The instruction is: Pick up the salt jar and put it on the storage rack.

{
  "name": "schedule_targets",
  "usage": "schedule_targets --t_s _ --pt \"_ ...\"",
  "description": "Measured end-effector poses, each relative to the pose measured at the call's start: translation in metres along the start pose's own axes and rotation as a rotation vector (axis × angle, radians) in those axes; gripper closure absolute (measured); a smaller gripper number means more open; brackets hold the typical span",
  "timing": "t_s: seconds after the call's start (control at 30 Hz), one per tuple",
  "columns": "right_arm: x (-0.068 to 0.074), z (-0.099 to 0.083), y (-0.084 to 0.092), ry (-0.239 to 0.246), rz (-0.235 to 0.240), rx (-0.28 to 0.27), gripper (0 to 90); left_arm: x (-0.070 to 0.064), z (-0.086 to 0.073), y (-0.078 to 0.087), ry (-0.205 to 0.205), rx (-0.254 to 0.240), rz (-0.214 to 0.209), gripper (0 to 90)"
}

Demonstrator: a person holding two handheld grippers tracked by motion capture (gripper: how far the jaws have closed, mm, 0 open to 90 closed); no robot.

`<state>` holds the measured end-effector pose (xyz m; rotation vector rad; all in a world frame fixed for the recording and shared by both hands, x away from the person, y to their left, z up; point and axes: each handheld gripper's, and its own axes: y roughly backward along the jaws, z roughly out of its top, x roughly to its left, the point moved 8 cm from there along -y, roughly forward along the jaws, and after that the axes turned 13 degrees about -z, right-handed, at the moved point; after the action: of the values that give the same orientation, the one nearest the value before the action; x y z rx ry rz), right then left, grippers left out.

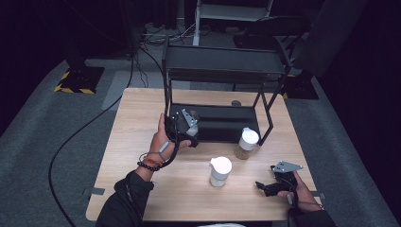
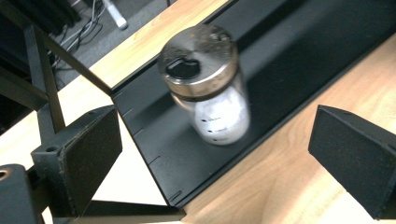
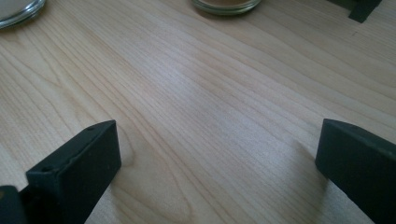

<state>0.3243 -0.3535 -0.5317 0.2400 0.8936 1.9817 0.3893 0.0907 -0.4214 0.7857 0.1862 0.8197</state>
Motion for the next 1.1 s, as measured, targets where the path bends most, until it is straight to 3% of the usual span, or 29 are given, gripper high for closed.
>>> schedule_targets --t_s 0.3,0.67,0.8,1.0,1.1 --pt "0.000 0.000 0.000 0.000 0.000 0.000 0.0 -0.011 -0.020 0.012 -0.038 -0.011 -0.011 2.7" --pt "0.000 0.000 0.000 0.000 0.000 0.000 0.0 -0.020 -0.049 0.016 -0.064 0.000 0.014 2.6" --pt "0.000 0.000 0.000 0.000 0.000 0.000 0.0 -0.023 -0.058 0.018 -0.092 0.014 0.027 2.6" --pt "0.000 0.000 0.000 -0.001 0.000 0.000 0.0 -0.028 -0.071 0.018 -0.099 0.026 0.032 2.6" --pt "0.000 0.000 0.000 0.000 0.000 0.000 0.0 -0.028 -0.078 0.019 -0.084 0.024 0.022 2.6"
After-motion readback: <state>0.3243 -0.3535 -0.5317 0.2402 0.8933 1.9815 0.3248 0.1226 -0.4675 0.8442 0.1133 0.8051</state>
